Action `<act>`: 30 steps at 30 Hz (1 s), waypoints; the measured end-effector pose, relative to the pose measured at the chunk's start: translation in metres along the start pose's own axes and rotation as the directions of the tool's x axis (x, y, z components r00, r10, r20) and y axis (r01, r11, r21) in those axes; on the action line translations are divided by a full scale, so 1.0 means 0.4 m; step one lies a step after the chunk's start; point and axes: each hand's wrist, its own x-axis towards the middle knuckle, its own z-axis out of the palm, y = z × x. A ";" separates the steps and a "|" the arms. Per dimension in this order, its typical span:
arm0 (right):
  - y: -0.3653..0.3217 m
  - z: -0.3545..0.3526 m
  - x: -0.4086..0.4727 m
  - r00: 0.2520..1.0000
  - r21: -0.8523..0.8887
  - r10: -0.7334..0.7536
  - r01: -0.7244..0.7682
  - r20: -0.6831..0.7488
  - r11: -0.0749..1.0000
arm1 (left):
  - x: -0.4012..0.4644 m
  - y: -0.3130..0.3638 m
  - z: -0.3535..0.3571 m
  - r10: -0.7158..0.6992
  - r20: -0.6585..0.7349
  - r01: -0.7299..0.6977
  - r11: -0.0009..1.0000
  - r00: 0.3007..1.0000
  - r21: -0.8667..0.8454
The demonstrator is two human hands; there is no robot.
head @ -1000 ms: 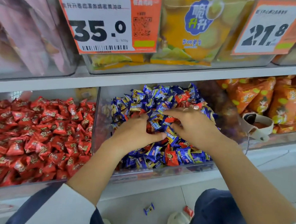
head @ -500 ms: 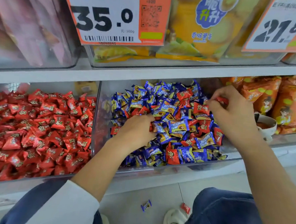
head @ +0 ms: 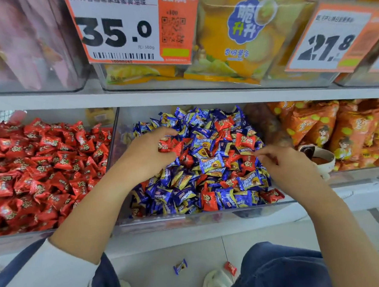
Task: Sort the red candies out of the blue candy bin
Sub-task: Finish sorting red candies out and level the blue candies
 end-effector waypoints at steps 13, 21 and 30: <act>-0.018 0.031 0.022 0.999 -0.010 0.021 -0.021 -0.027 1.000 | 0.000 0.020 0.065 -0.025 0.033 0.018 0.979 0.999 0.202; -0.033 0.008 0.010 0.992 0.131 0.053 -0.038 -0.113 0.991 | 0.021 0.006 0.067 0.011 -0.144 0.025 0.968 0.990 0.249; -0.038 0.039 0.022 0.978 0.132 -0.190 0.201 -0.090 0.971 | 0.045 -0.015 0.112 0.020 -0.055 0.000 0.943 0.998 0.333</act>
